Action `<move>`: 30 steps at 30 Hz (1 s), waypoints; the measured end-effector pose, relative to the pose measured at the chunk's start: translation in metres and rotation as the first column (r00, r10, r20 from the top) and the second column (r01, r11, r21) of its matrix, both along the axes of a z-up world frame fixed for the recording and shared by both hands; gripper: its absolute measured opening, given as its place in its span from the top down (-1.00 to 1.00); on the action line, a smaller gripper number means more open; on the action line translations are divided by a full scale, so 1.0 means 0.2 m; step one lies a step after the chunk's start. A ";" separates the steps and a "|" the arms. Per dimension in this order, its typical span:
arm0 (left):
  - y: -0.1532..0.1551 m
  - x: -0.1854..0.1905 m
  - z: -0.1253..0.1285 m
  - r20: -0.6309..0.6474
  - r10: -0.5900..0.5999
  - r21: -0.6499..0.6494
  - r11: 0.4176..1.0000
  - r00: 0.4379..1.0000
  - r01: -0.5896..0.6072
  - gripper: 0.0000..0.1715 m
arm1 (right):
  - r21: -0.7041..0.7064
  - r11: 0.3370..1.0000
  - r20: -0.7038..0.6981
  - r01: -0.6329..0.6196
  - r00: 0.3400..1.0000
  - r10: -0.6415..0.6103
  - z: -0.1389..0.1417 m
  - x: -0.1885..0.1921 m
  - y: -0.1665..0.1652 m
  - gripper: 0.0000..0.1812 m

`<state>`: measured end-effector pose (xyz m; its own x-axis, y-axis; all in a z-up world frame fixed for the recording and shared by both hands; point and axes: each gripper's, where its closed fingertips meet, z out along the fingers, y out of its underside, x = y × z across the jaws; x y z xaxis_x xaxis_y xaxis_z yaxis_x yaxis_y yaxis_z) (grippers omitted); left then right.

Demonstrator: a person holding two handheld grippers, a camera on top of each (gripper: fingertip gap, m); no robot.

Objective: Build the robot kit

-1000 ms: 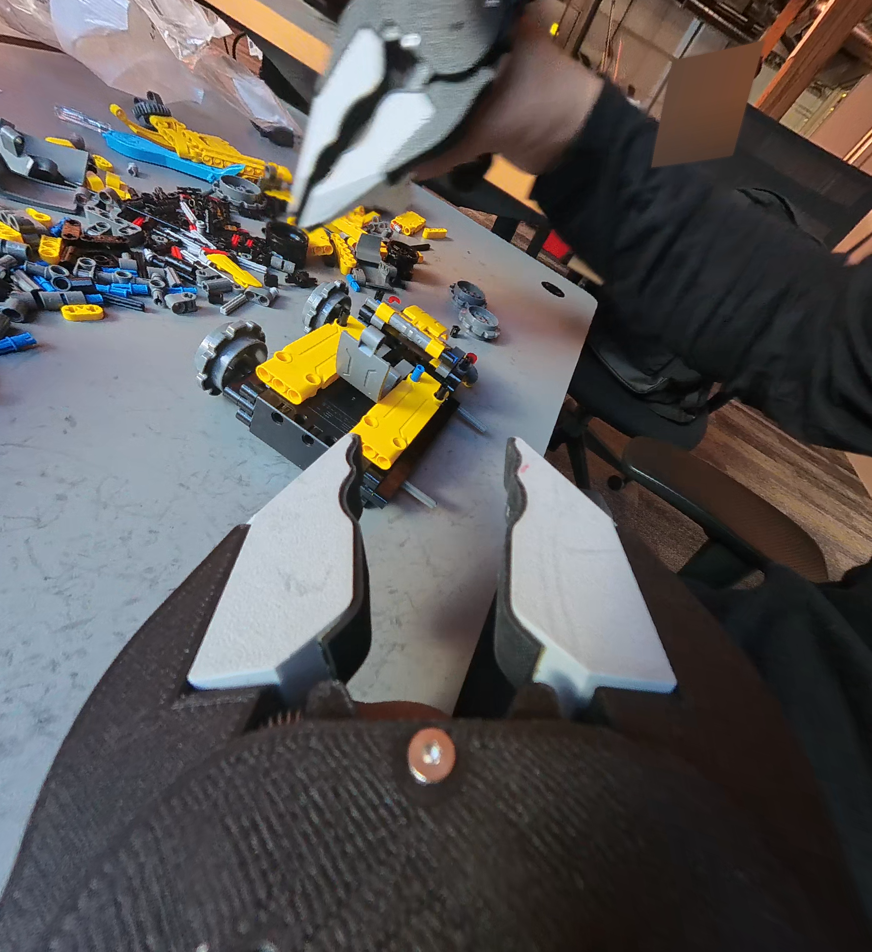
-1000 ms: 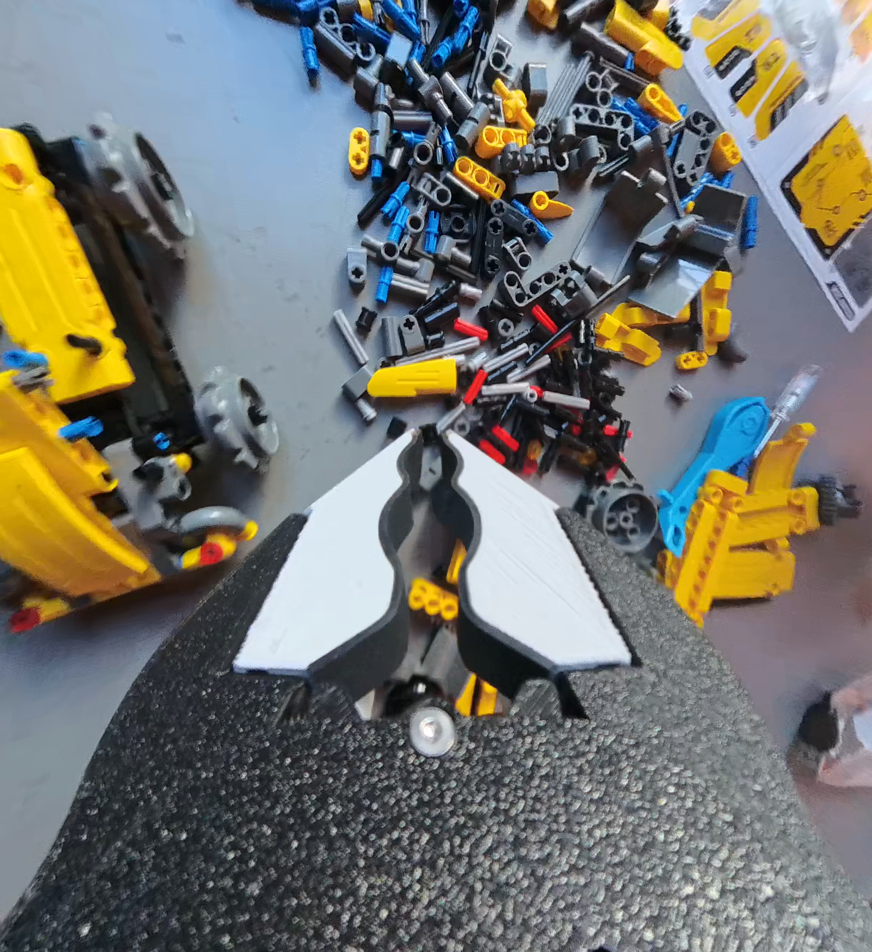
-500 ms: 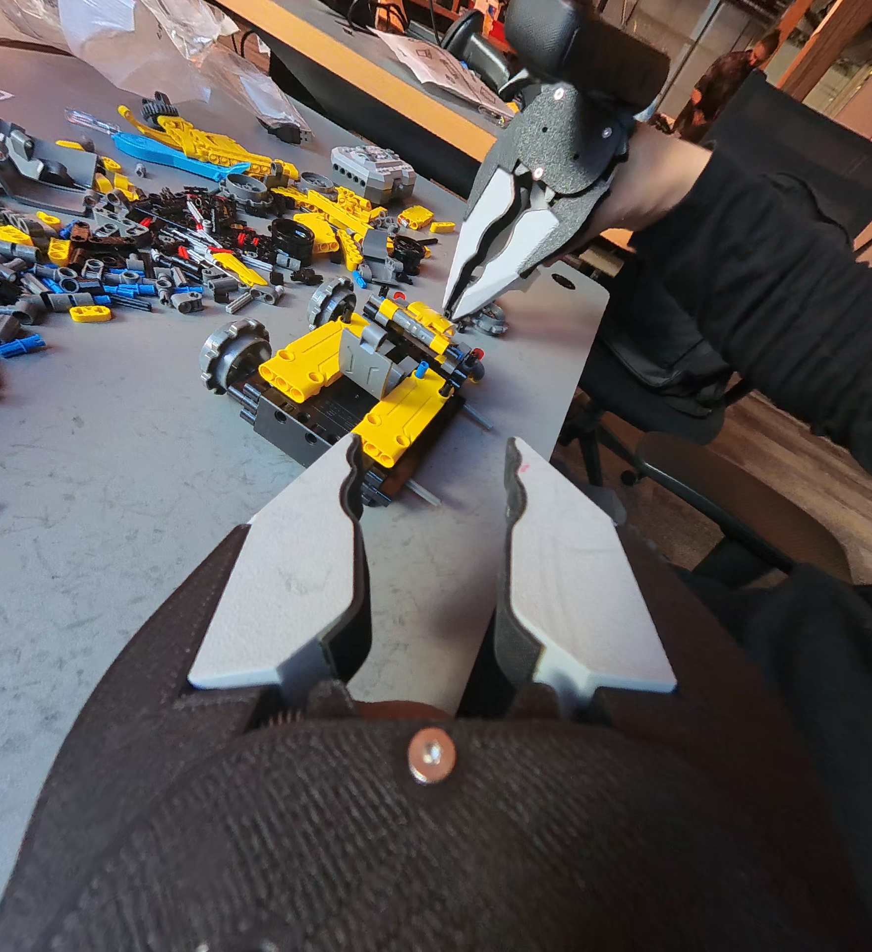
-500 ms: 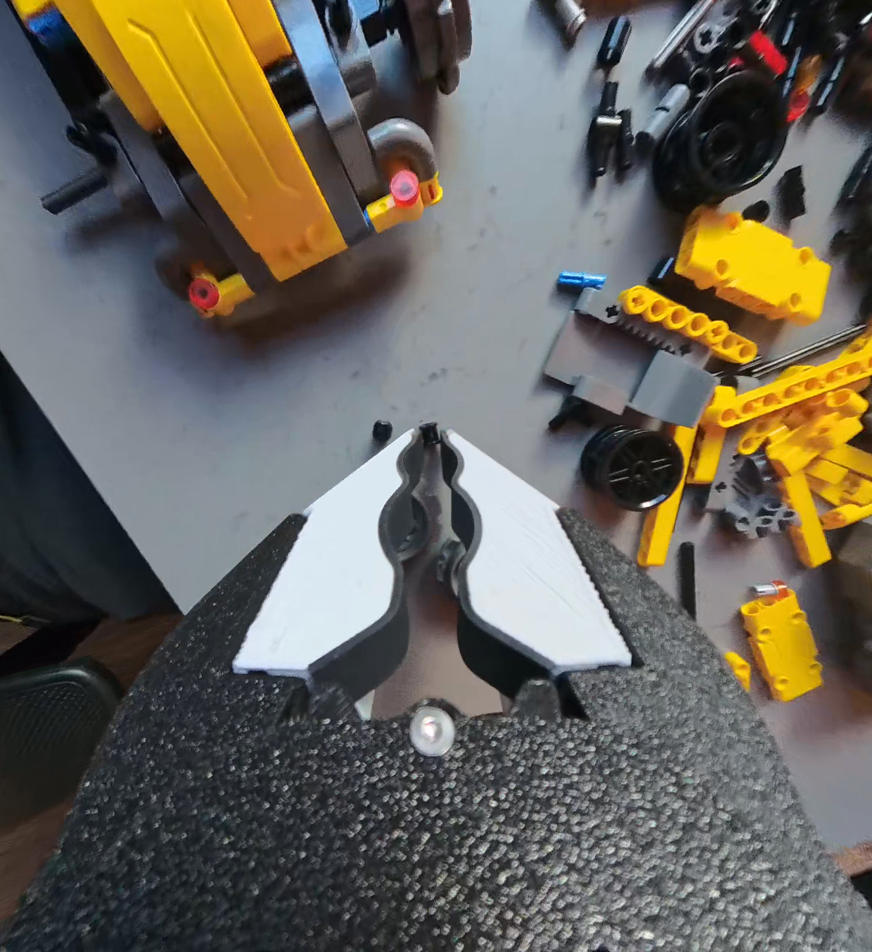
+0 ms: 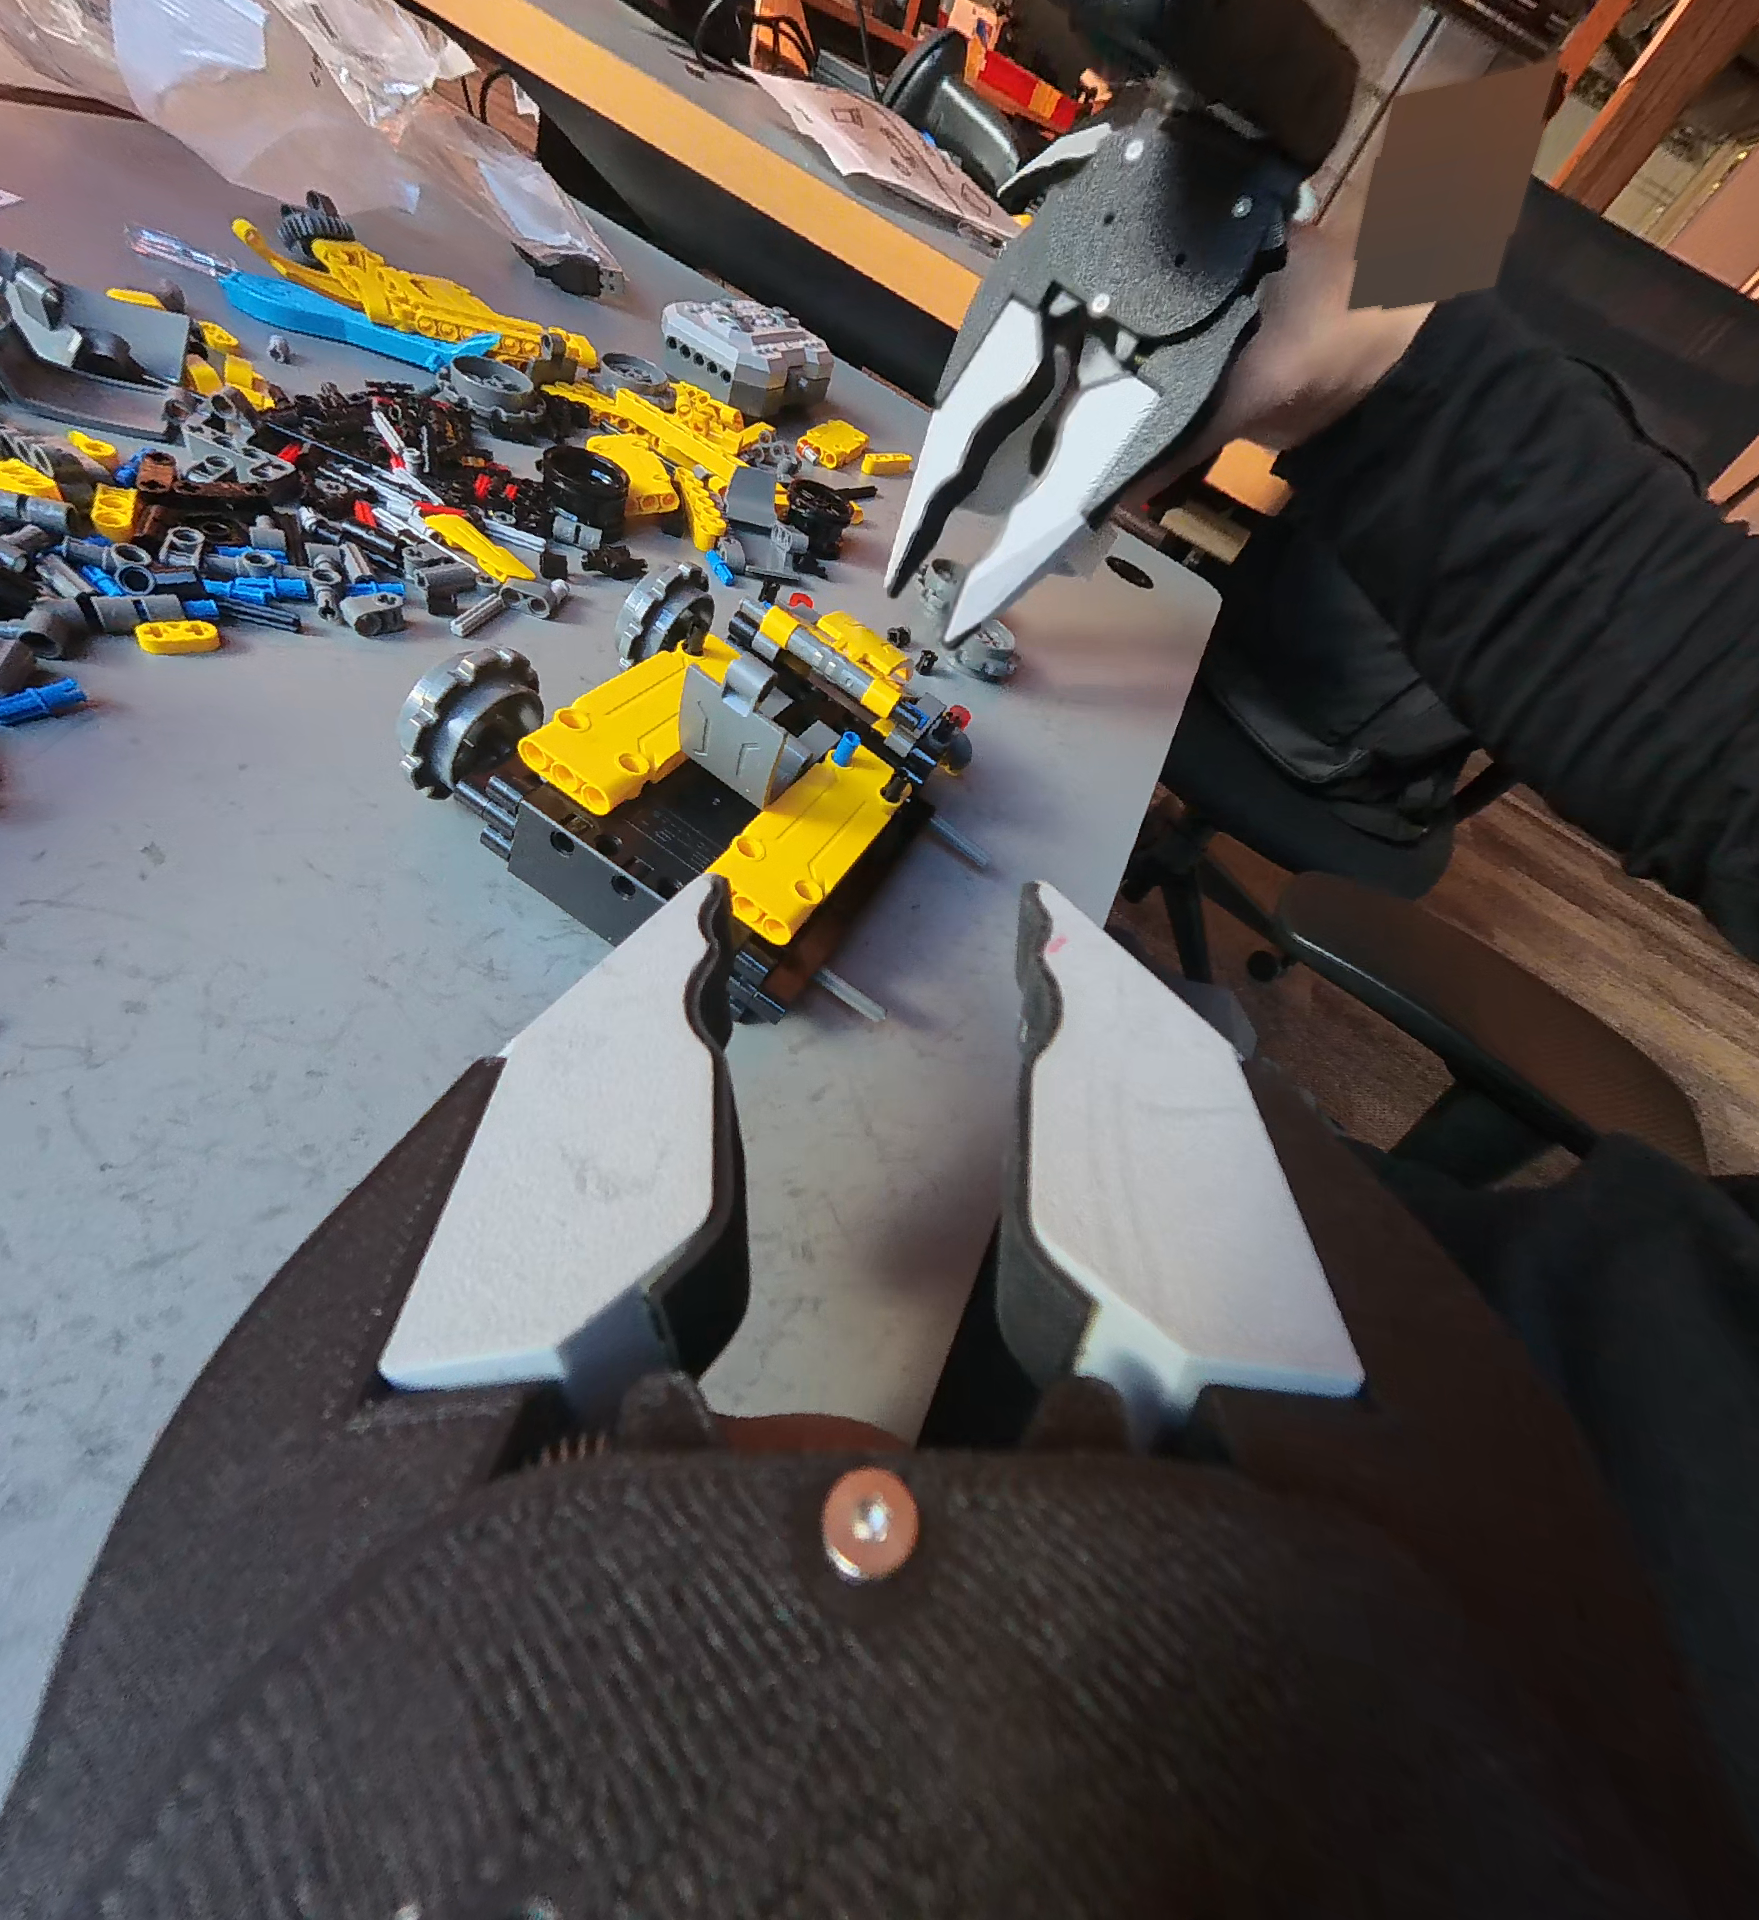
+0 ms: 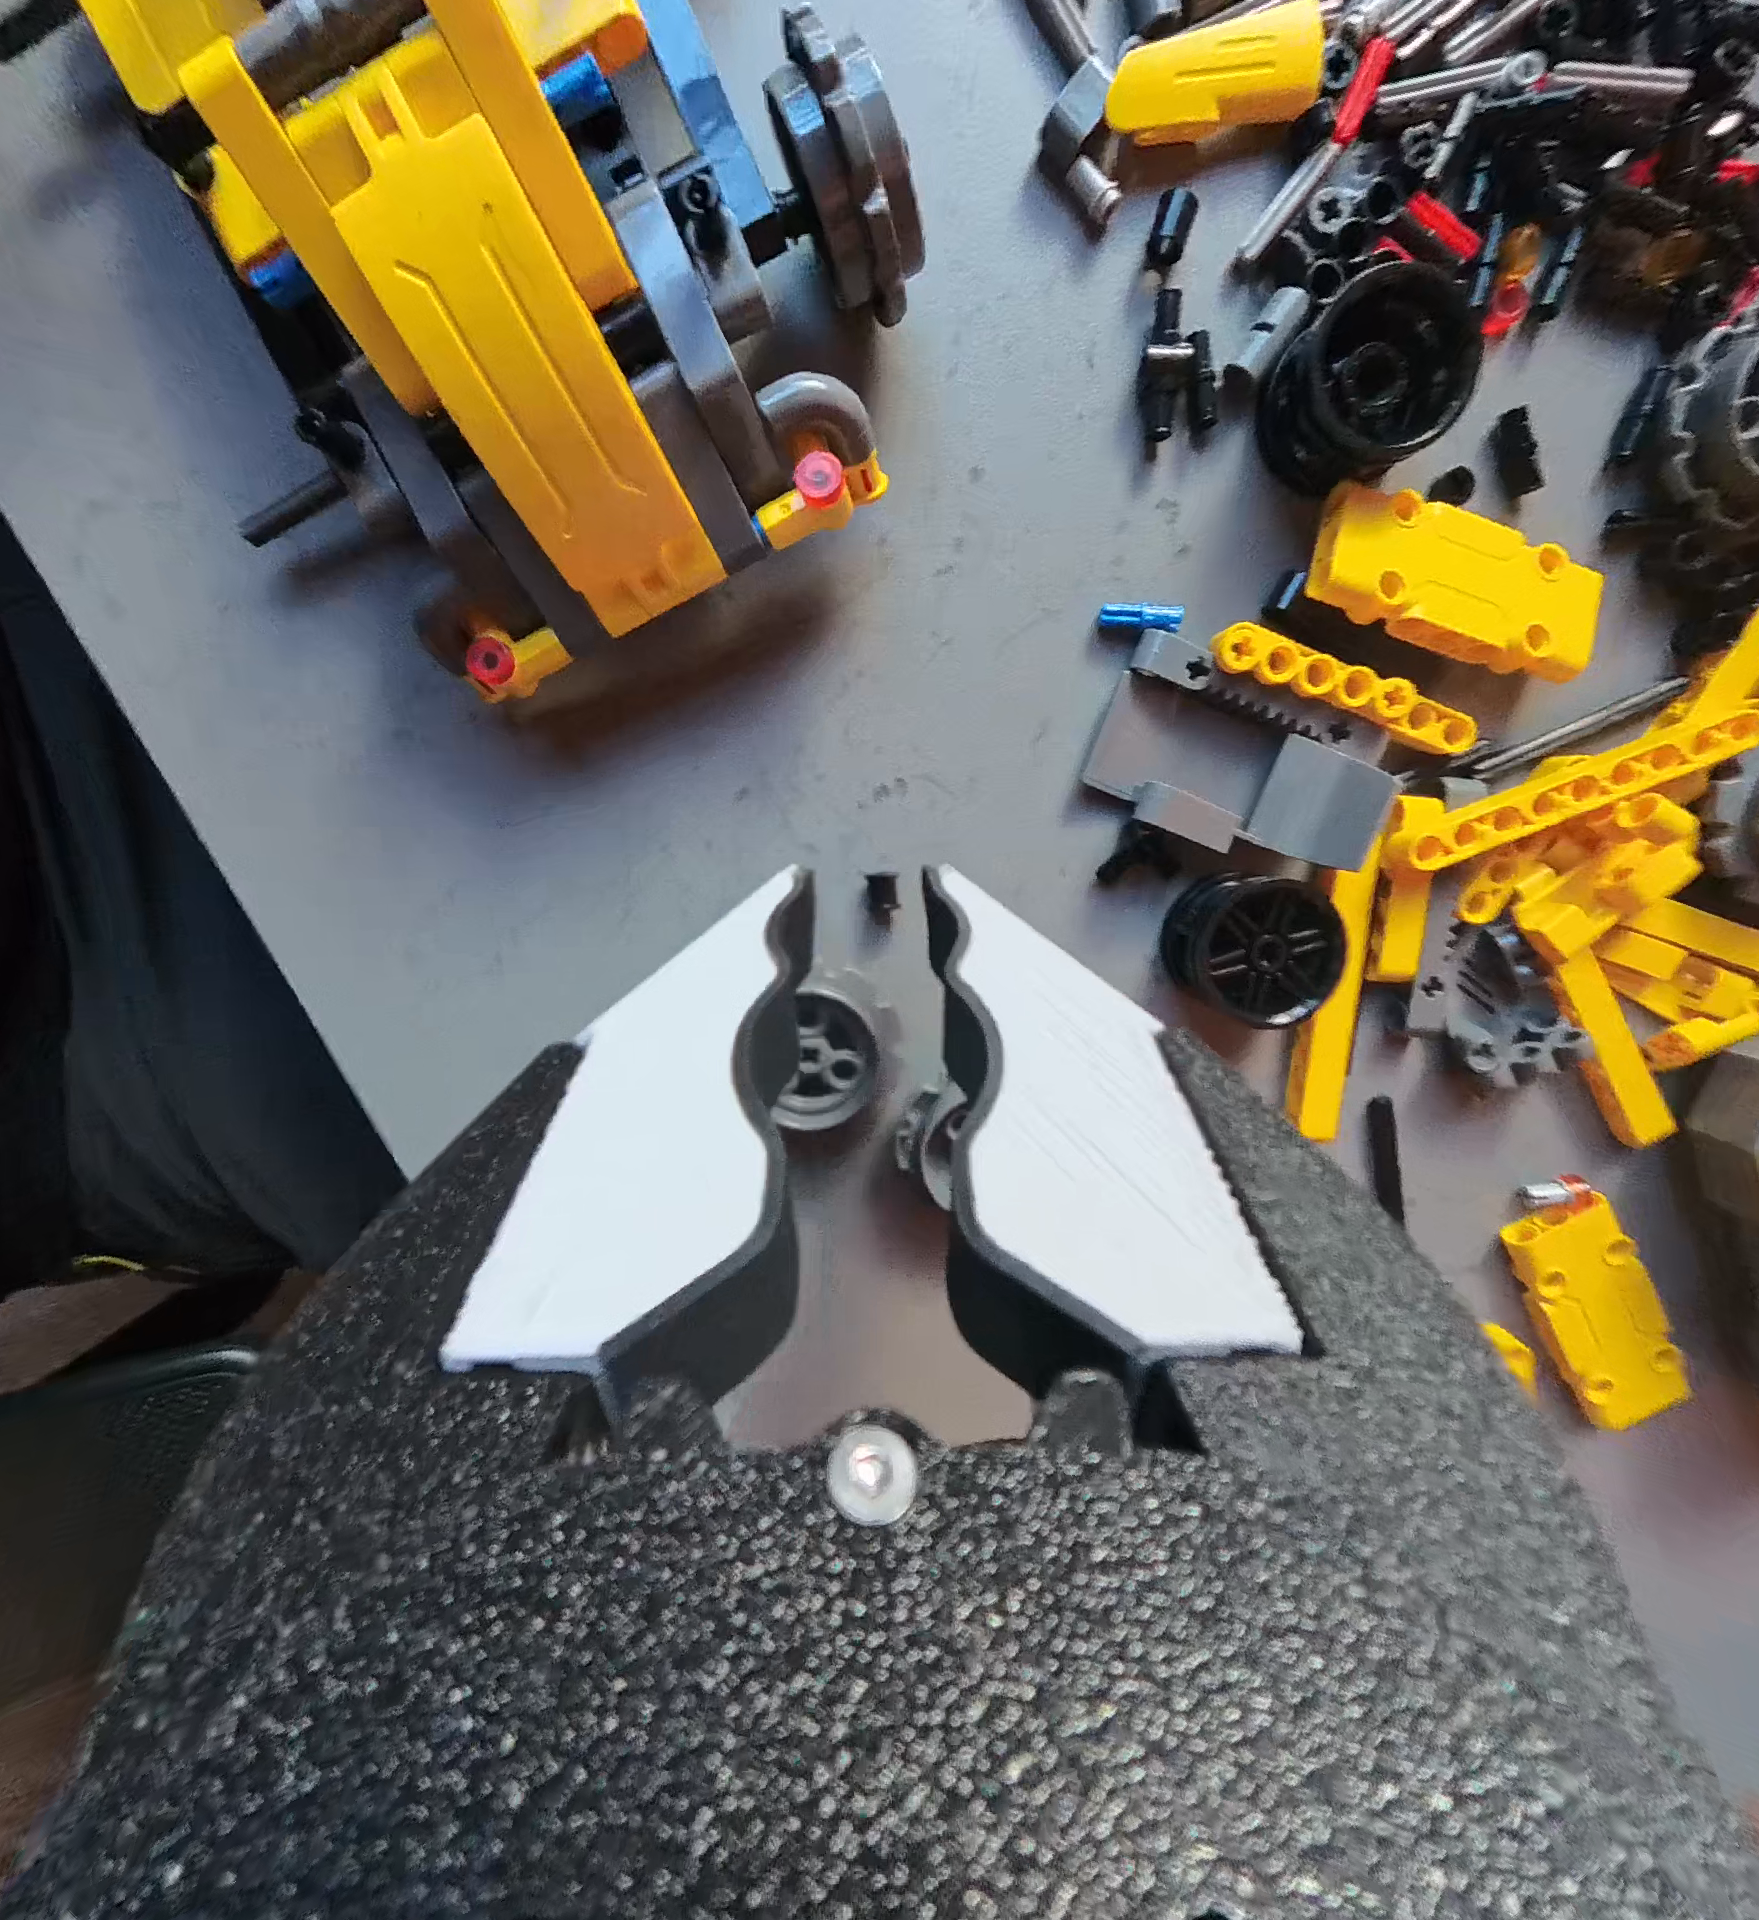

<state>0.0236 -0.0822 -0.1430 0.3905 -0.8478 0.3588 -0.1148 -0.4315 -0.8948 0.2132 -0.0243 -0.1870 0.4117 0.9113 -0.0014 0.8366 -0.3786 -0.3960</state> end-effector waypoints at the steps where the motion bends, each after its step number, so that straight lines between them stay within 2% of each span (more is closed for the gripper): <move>1: 0.00 0.00 0.00 0.000 0.000 -0.001 1.000 1.000 0.000 0.40 | -0.021 1.000 -0.013 -0.004 1.000 0.004 -0.01 -0.01 -0.01 0.70; 7: 0.00 0.00 0.00 -0.003 0.002 -0.002 1.000 1.000 -0.002 0.40 | -0.030 1.000 0.013 0.001 1.000 0.000 -0.06 0.00 -0.02 0.69; 22: 0.00 0.00 0.00 -0.001 0.001 0.000 1.000 1.000 -0.001 0.40 | -0.035 0.999 0.006 0.016 1.000 -0.016 -0.05 0.03 -0.02 0.83; 30: 0.00 0.00 0.00 -0.006 0.002 0.002 1.000 1.000 -0.002 0.40 | 0.020 1.000 -0.199 -0.004 0.980 0.008 0.10 -0.15 0.01 0.77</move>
<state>0.0238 -0.0821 -0.1436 0.3944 -0.8477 0.3548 -0.1194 -0.4301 -0.8948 0.1838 -0.0231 -0.1675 0.3995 0.9144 -0.0647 0.7425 -0.3642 -0.5621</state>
